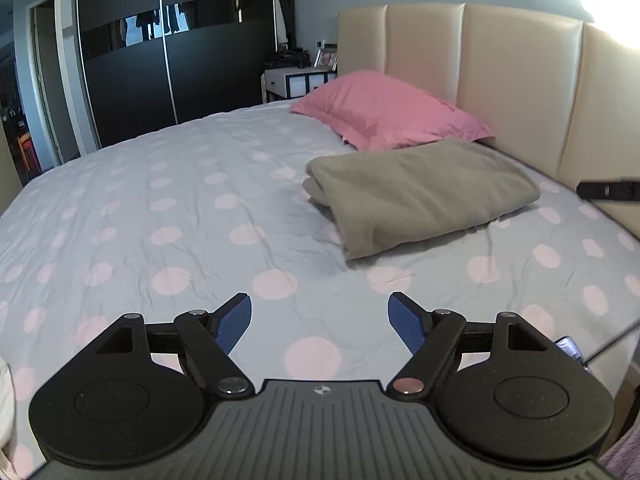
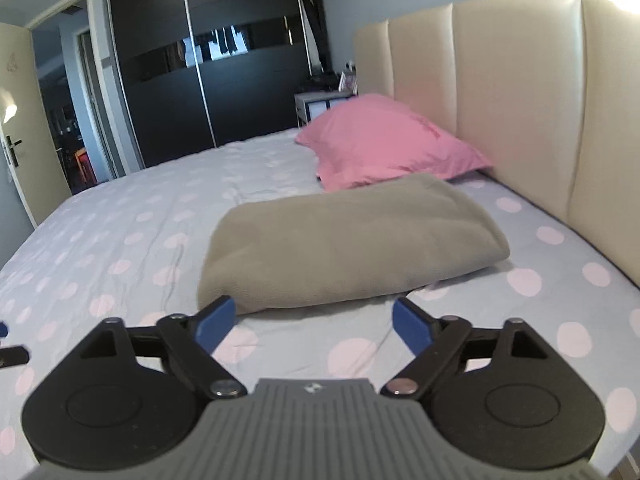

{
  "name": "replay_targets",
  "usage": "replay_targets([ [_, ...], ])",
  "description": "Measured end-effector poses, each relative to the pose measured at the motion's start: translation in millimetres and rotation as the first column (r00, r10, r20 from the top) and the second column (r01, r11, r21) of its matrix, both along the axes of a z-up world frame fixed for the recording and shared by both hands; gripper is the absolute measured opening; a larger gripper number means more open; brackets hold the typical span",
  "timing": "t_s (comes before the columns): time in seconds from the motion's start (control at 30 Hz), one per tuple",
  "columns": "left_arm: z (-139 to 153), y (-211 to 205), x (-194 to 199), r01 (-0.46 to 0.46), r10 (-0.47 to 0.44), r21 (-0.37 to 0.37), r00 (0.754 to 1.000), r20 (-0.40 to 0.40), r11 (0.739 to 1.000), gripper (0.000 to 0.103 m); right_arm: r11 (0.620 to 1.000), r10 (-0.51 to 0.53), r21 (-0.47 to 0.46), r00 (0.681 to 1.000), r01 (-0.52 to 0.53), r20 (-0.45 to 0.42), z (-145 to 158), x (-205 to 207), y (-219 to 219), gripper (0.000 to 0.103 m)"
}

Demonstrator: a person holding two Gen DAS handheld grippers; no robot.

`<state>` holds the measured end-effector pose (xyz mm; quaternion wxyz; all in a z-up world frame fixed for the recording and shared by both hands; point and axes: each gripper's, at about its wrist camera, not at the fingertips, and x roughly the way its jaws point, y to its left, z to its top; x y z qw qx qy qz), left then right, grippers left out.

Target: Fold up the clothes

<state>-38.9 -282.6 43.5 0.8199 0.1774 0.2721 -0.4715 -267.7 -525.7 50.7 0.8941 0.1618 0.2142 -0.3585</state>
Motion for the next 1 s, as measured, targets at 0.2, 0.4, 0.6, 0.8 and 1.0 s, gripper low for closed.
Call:
replay_targets([
  [0.2,10,-4,-39,0.042,-0.039,-0.072,0.998,0.041,0.997,0.076,0.998,-0.049,-0.049,0.999,0.048,-0.013,-10,-16,51,0.090],
  [0.4,0,-28,-76,0.067,-0.061,-0.074,0.994,0.089,0.995,0.076,0.998,-0.064,-0.014,0.998,0.064,0.000,-33,-31,65,0.091],
  [0.6,-22,-42,-97,0.079,-0.076,-0.035,0.993,0.089,0.996,0.076,0.998,-0.067,0.015,0.998,0.067,-0.014,-42,-31,64,0.091],
  [0.8,-36,-38,-89,0.069,-0.068,-0.013,0.995,0.075,0.998,0.076,0.998,-0.048,0.028,0.998,0.049,-0.031,-50,-19,65,0.091],
  [1.0,-38,-33,-80,0.053,-0.053,-0.007,0.996,0.068,0.999,0.076,1.000,-0.031,0.000,0.999,0.031,-0.039,-50,-9,72,0.091],
])
